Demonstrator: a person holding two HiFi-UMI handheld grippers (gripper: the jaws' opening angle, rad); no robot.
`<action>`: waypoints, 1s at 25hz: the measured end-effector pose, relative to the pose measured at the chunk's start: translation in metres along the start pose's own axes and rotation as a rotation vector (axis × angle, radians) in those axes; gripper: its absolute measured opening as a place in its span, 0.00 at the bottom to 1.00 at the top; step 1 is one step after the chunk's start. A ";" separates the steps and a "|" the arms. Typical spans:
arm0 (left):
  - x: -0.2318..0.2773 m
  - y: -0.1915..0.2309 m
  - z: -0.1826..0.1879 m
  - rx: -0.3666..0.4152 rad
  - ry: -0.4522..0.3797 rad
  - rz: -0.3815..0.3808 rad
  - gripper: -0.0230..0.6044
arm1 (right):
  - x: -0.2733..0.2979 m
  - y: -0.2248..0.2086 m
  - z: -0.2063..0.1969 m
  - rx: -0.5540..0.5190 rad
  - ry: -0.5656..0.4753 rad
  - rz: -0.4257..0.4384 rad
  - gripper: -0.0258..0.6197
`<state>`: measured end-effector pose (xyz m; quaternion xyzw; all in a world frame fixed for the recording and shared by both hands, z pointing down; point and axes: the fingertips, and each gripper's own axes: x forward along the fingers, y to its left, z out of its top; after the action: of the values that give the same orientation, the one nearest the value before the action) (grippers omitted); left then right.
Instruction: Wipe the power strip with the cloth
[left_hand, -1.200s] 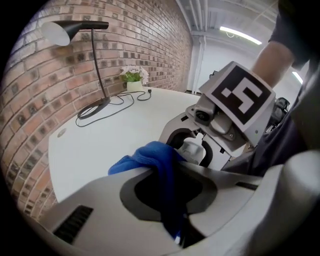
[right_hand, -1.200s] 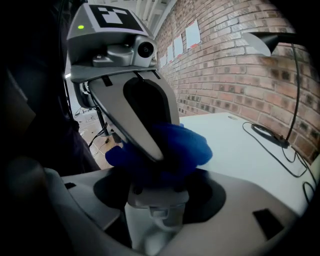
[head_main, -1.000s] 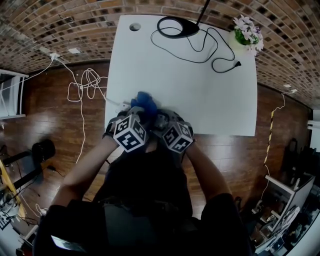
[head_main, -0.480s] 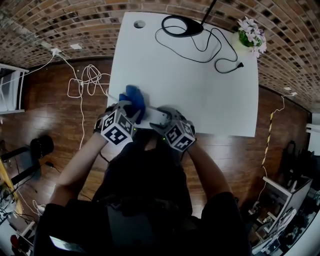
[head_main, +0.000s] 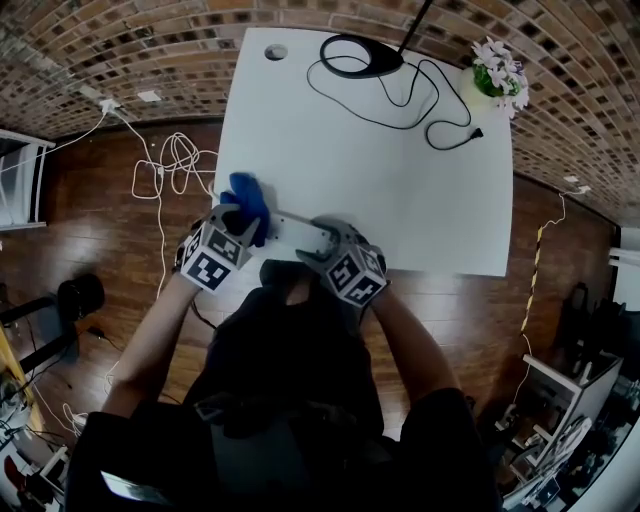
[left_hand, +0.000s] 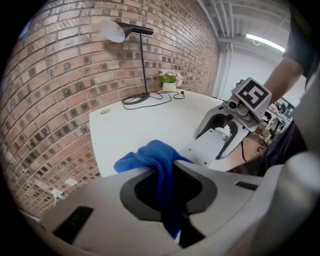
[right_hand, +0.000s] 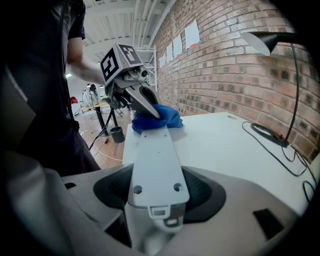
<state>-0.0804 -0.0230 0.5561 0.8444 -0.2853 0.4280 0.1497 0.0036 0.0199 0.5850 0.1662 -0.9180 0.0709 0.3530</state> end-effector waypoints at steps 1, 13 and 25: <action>0.000 0.001 0.000 -0.004 0.000 0.001 0.13 | 0.000 0.000 0.000 0.001 0.000 0.001 0.49; -0.009 0.020 -0.009 -0.074 -0.019 0.049 0.13 | -0.001 -0.001 -0.002 0.000 0.004 0.006 0.49; -0.014 0.026 -0.013 -0.168 -0.080 0.095 0.13 | 0.000 0.001 -0.003 0.023 0.008 0.012 0.49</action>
<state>-0.1110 -0.0322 0.5529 0.8309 -0.3656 0.3749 0.1881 0.0051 0.0219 0.5874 0.1646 -0.9167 0.0842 0.3542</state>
